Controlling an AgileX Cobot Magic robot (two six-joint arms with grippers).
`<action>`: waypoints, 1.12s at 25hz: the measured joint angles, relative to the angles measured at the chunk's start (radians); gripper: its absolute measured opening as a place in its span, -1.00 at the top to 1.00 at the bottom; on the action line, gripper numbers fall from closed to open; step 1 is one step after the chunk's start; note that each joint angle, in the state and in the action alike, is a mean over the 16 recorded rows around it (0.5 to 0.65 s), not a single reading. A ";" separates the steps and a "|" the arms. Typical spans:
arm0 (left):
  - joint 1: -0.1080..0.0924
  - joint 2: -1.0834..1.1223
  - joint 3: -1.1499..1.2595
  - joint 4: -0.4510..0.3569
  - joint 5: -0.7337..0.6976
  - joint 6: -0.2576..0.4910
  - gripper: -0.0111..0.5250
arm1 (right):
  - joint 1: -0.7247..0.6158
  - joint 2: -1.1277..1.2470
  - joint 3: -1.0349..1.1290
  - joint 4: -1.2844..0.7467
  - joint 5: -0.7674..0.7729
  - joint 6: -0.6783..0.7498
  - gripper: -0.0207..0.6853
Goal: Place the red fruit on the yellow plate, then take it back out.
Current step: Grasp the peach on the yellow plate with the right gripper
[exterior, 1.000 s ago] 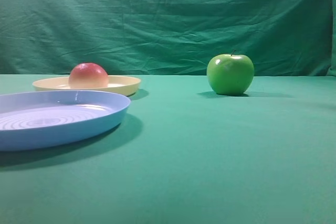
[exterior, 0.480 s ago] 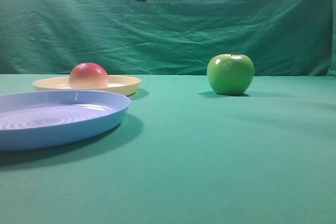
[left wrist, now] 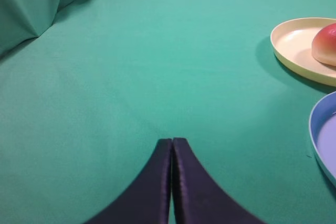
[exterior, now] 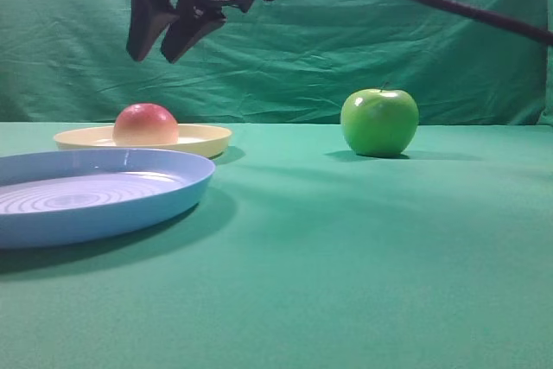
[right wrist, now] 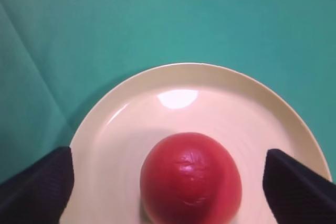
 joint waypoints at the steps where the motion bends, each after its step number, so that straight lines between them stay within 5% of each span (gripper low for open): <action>1: 0.000 0.000 0.000 0.000 0.000 0.000 0.96 | 0.002 0.009 0.000 0.001 -0.016 -0.001 -0.82; 7: 0.000 0.000 0.000 0.000 0.000 0.000 0.96 | 0.006 0.059 -0.001 0.004 -0.077 -0.002 -0.79; 21: 0.000 0.000 0.000 0.000 0.000 0.000 0.96 | -0.017 0.029 -0.001 -0.023 0.012 -0.001 0.27; 28: 0.000 0.000 0.000 0.000 0.000 0.000 0.96 | -0.061 -0.136 -0.001 -0.057 0.186 0.025 0.42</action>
